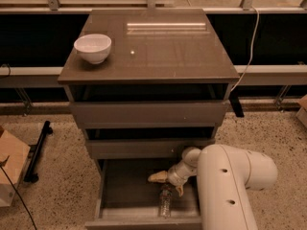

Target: Pick water bottle from bottom drawer and place on counter

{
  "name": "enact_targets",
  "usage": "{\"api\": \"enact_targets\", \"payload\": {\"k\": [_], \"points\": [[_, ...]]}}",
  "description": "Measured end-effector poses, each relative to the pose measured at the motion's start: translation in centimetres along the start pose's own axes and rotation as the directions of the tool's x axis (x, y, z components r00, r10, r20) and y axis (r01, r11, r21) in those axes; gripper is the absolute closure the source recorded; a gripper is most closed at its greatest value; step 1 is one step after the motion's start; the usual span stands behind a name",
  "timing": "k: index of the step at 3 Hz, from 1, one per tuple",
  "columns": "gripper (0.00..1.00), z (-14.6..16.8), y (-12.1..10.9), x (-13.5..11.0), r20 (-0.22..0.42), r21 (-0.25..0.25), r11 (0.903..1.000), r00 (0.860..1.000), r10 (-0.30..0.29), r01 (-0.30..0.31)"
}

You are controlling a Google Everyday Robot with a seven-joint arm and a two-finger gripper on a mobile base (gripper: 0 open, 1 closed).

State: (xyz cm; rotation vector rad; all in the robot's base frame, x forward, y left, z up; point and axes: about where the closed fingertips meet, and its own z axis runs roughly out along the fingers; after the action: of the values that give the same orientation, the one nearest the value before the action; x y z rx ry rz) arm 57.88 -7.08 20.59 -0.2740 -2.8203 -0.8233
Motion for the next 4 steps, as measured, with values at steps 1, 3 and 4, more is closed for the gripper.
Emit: {"api": "enact_targets", "payload": {"k": [1, 3, 4], "points": [[0.0, 1.5, -0.9, -0.4, 0.001, -0.028, 0.9989, 0.999, 0.037, -0.037], [0.0, 4.2, -2.8, -0.6, -0.025, -0.01, 0.9937, 0.994, 0.111, -0.111], [0.0, 5.0, -3.9, -0.4, -0.033, 0.004, 0.9884, 0.988, 0.152, -0.152]]}}
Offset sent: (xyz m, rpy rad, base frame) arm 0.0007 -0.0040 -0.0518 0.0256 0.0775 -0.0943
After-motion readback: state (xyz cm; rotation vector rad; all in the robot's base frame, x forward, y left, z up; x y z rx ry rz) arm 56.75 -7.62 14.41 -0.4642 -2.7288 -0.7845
